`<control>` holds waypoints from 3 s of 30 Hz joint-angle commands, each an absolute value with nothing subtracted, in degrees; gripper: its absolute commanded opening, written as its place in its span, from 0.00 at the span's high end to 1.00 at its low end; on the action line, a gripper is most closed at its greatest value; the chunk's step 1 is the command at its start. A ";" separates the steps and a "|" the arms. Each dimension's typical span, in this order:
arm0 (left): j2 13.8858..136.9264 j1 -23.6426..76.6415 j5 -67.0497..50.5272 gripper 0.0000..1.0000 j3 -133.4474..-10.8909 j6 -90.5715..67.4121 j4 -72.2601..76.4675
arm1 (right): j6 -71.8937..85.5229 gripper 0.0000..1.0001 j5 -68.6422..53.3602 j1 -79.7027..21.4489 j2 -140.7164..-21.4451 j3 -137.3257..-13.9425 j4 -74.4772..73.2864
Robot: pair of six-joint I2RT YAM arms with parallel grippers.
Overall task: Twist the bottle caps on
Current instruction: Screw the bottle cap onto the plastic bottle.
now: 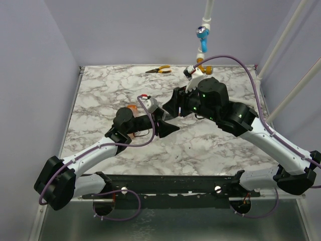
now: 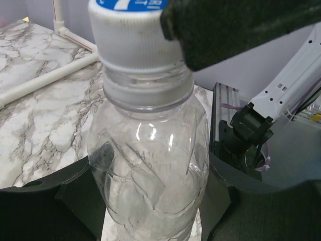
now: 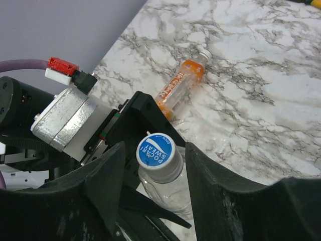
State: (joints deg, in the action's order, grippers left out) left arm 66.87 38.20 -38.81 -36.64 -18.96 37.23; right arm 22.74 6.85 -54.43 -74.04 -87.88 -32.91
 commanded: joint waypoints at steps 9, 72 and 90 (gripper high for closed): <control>67.93 36.60 -41.20 0.71 -37.62 -20.14 39.64 | 23.73 0.46 5.34 -54.67 -72.62 -86.91 -32.30; 68.99 34.80 -38.24 0.71 -40.87 -22.76 38.55 | 22.09 0.72 12.89 -54.70 -78.05 -88.96 -36.62; 73.40 43.84 -0.67 0.72 -50.21 -6.87 30.87 | 30.42 0.74 30.92 -54.76 -92.77 -99.52 -49.10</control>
State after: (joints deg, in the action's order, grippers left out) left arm 73.34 39.55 -18.94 -44.60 -14.61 25.10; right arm 26.15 27.73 -54.26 -88.12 -97.78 -38.22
